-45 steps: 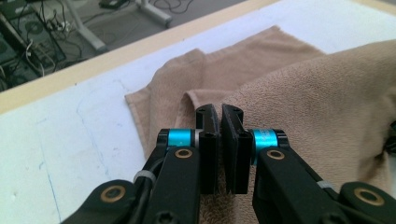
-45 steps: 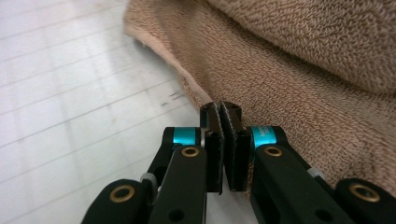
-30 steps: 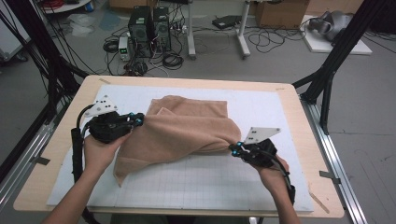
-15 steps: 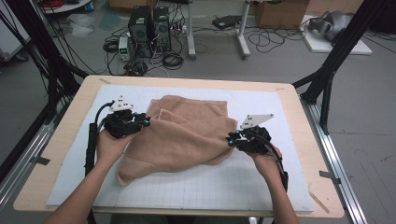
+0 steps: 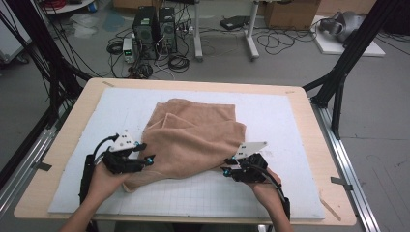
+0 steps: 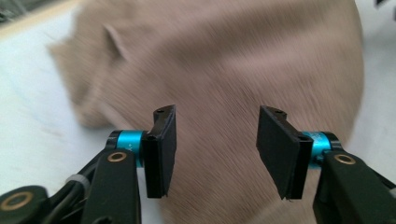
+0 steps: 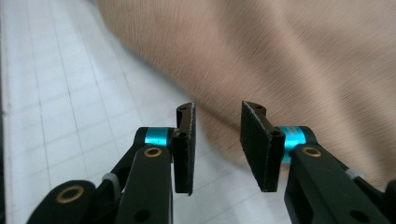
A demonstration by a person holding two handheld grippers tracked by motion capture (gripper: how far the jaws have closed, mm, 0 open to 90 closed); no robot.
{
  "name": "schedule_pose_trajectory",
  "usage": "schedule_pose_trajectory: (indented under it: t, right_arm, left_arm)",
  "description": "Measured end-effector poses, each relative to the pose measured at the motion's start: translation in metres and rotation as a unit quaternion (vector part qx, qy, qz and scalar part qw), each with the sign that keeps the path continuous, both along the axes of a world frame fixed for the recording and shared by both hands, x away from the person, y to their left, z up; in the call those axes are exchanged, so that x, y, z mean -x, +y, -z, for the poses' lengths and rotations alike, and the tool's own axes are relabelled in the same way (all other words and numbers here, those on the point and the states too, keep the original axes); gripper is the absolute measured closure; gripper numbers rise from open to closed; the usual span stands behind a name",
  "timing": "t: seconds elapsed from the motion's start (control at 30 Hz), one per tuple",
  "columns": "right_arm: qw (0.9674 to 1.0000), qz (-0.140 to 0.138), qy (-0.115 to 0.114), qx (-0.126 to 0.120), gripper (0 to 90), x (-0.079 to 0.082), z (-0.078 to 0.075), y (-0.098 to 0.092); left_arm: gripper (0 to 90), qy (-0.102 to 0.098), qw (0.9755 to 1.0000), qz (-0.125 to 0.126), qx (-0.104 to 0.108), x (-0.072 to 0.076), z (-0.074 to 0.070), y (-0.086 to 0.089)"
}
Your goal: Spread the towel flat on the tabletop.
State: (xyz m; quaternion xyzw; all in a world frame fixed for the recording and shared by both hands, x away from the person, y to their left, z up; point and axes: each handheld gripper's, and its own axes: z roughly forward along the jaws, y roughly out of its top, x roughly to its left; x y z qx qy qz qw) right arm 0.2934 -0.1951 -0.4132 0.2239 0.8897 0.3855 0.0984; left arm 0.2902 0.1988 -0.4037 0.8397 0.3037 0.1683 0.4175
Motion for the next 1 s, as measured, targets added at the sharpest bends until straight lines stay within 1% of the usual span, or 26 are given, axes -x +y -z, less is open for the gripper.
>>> schedule_pose_trajectory:
  t: [0.03,0.07,0.1,0.13,0.17,0.2,0.23,0.27,0.37,0.43,0.5,0.53,0.57,0.6,0.63,0.7,0.8,0.87,0.93,1.0]
  right_arm:
    - [1.0,-0.002,0.005,0.001,65.9,0.0,0.006,0.002]
    - [0.9999,0.0,0.008,0.009,65.9,0.0,0.01,0.003]
    - [0.9998,0.003,0.012,0.016,65.7,0.0,0.015,0.004]
    - [0.9997,0.006,0.017,0.017,65.3,-0.001,0.018,0.005]
    - [0.9997,0.006,0.021,0.015,64.3,-0.003,0.021,0.006]
    - [0.9996,0.011,0.02,0.019,63.0,-0.005,0.022,0.007]
    - [0.9996,0.013,0.017,0.019,62.6,-0.006,0.023,0.009]
    - [0.9996,0.012,0.016,0.017,61.8,-0.008,0.023,0.011]
    - [0.9994,0.009,0.018,0.027,60.2,-0.014,0.025,0.021]
    - [0.9995,0.011,0.014,0.027,64.9,-0.017,0.027,0.026]
    - [0.9993,0.019,0.015,0.028,75.4,-0.019,0.026,0.025]
    - [0.9994,0.017,0.012,0.027,80.9,-0.02,0.026,0.025]
    - [0.9994,0.014,0.013,0.03,83.0,-0.02,0.025,0.025]
    - [0.9993,0.008,0.013,0.033,84.3,-0.021,0.024,0.025]
    - [0.9993,0.002,0.019,0.032,84.7,-0.021,0.023,0.025]
    - [0.9992,-0.006,0.018,0.035,85.1,-0.019,0.02,0.024]
    - [0.9996,-0.01,0.015,0.021,85.2,-0.015,0.012,0.017]
    - [0.9998,-0.012,0.011,0.013,85.2,-0.011,0.005,0.01]
    - [0.9999,-0.015,0.007,0.005,85.3,-0.007,-0.004,0.004]
    - [0.9999,-0.015,-0.004,0.003,85.3,-0.001,-0.014,-0.001]
  left_arm:
    - [47.0,0.008,0.9999,0.009,-0.001,0.001,0.006,-0.001]
    - [46.9,0.016,0.9997,0.017,-0.003,0.002,0.012,-0.002]
    - [47.1,0.029,0.9992,0.024,-0.014,0.002,0.016,-0.004]
    - [49.7,0.042,0.9982,0.038,-0.022,0.0,0.021,-0.005]
    - [55.5,0.057,0.9967,0.054,-0.022,-0.001,0.025,-0.006]
    - [59.7,0.066,0.9957,0.06,-0.026,-0.003,0.029,-0.007]
    - [60.4,0.07,0.9949,0.065,-0.033,-0.004,0.032,-0.008]
    - [61.9,0.071,0.9951,0.064,-0.026,-0.005,0.033,-0.008]
    - [68.3,0.073,0.9952,0.061,-0.024,-0.007,0.034,-0.006]
    - [73.4,0.073,0.9952,0.059,-0.026,-0.008,0.034,-0.007]
    - [77.6,0.073,0.9949,0.063,-0.03,-0.007,0.033,-0.008]
    - [79.2,0.072,0.995,0.062,-0.029,-0.007,0.033,-0.009]
    - [80.3,0.072,0.9951,0.063,-0.028,-0.007,0.032,-0.008]
    - [81.0,0.072,0.9952,0.062,-0.025,-0.006,0.031,-0.008]
    - [81.4,0.069,0.9957,0.059,-0.018,-0.005,0.03,-0.007]
    - [81.8,0.064,0.9964,0.055,0.003,-0.002,0.025,-0.003]
    - [82.0,0.056,0.9967,0.047,0.036,0.001,0.014,0.004]
    - [82.0,0.046,0.9966,0.043,0.052,0.004,0.004,0.007]
    - [82.0,0.033,0.9966,0.044,0.061,0.007,-0.007,0.009]
    - [82.0,0.018,0.9965,0.042,0.069,0.012,-0.016,0.01]
